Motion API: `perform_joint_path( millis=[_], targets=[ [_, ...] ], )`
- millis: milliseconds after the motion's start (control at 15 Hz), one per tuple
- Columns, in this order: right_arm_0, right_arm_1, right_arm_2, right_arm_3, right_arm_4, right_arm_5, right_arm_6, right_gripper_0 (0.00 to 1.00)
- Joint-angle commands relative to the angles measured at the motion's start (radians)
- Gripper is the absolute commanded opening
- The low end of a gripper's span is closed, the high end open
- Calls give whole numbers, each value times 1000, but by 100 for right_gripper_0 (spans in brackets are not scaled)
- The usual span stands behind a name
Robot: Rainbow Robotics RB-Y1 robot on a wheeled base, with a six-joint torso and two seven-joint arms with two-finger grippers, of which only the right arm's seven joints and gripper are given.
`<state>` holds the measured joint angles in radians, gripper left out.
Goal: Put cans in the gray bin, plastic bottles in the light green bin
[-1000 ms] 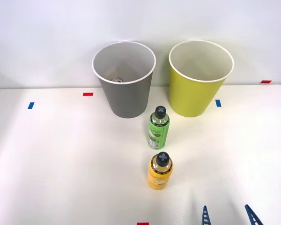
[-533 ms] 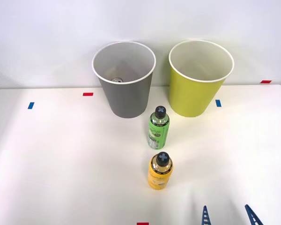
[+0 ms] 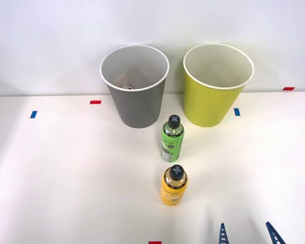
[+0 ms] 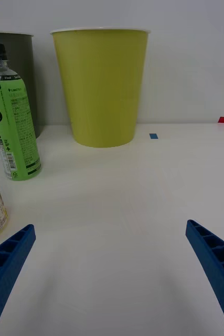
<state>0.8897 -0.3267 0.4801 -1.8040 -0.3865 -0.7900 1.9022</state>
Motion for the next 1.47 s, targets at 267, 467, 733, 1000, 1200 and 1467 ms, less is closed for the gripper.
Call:
perform_joint_path(
  millis=[267, 467, 733, 1000, 1200, 1467],
  targets=[
    [-58, -84, -6, 29, -48, 14, -11, 100],
    [-91, -179, 2, 23, -51, 18, -94, 100],
    [-132, -296, 11, 21, -15, 26, -374, 100],
    [-244, -446, 120, 21, -12, 28, -512, 100],
    [-333, -502, 189, 20, -6, 28, -506, 100],
    [-436, -517, 272, 15, 17, -8, -497, 100]
  ],
)
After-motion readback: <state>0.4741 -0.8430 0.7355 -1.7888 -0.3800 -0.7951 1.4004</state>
